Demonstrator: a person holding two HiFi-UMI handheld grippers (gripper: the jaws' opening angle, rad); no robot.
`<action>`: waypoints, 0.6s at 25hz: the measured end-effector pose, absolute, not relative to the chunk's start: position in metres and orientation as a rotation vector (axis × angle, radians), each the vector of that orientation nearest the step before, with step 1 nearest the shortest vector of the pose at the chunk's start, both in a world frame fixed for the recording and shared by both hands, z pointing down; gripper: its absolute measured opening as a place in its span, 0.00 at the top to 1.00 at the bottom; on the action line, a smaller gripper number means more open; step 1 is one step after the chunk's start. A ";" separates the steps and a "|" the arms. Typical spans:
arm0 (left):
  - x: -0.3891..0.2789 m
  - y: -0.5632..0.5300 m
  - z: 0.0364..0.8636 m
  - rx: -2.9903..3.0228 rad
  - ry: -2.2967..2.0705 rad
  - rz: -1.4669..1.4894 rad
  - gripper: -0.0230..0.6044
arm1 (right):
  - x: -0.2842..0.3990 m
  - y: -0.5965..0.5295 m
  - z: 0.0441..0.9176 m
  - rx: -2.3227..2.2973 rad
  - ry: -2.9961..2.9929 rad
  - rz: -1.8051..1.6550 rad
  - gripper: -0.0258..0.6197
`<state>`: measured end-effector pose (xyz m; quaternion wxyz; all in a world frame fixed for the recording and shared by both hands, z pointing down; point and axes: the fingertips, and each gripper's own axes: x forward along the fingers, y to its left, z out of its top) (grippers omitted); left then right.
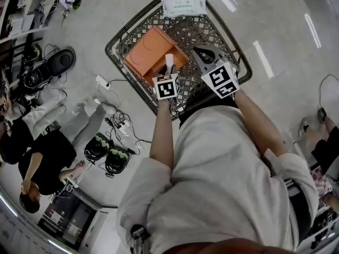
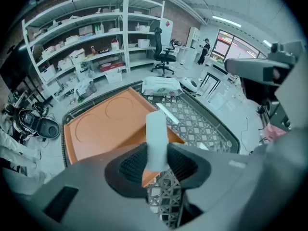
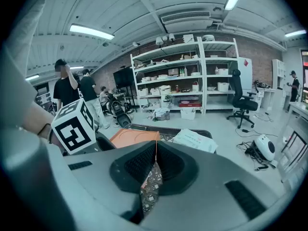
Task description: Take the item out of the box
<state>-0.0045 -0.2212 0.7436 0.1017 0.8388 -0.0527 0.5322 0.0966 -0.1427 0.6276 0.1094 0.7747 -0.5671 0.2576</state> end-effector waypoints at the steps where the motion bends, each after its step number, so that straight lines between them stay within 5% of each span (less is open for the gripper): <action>1: -0.006 -0.222 0.738 2.487 -0.160 1.553 0.75 | 0.094 -0.144 0.626 2.273 -1.671 0.754 0.95; 15: -0.026 -0.224 0.642 2.601 -0.201 1.250 0.75 | 0.049 -0.167 0.580 2.189 -1.726 0.686 0.95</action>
